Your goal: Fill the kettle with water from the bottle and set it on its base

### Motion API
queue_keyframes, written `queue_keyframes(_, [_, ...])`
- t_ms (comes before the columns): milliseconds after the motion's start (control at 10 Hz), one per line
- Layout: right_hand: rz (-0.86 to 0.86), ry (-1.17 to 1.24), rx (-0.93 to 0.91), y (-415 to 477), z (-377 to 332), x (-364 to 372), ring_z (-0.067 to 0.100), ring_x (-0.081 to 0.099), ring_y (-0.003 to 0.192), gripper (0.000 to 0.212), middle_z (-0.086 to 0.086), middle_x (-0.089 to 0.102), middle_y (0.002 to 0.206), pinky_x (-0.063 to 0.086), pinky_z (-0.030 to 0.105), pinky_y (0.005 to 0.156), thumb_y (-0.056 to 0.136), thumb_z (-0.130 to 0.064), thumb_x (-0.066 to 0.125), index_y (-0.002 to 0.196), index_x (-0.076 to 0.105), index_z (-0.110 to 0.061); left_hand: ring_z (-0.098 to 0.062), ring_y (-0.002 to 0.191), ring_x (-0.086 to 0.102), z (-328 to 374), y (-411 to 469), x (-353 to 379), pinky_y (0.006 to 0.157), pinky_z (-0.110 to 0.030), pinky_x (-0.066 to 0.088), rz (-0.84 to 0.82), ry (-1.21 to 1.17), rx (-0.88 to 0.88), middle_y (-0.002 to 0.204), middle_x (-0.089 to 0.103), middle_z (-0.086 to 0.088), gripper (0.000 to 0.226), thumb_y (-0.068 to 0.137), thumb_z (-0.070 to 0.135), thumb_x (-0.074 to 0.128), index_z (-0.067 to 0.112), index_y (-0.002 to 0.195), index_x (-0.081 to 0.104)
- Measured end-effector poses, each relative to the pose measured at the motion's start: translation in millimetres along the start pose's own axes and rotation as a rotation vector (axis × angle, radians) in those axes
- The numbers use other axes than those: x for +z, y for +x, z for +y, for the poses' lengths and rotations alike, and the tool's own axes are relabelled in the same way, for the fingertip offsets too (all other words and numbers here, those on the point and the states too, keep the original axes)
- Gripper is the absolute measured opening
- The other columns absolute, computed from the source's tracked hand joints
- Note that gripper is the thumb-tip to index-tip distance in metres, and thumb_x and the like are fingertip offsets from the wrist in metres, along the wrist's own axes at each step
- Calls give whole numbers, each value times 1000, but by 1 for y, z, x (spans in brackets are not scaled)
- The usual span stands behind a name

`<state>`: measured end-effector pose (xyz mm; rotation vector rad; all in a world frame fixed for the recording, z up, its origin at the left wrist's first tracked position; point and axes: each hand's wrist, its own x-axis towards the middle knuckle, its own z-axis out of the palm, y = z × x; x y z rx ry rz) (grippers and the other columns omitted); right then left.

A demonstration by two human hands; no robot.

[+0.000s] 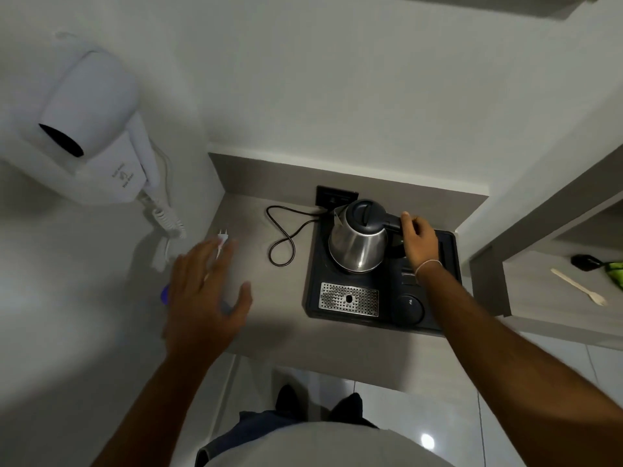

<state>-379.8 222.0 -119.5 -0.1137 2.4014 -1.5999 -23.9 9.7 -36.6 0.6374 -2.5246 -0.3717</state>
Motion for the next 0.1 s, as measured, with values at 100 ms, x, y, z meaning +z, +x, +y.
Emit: queue_keyframes(100, [34,-71,-121,-8,-15,4,22,67,103,28,5,72,110,54,52,104,102,-43,63,109,67,-16,-35,153,41,20,36,15,131,-53,21,-1,-1,118,162,46,-13,73,95,36,68,15,161,44])
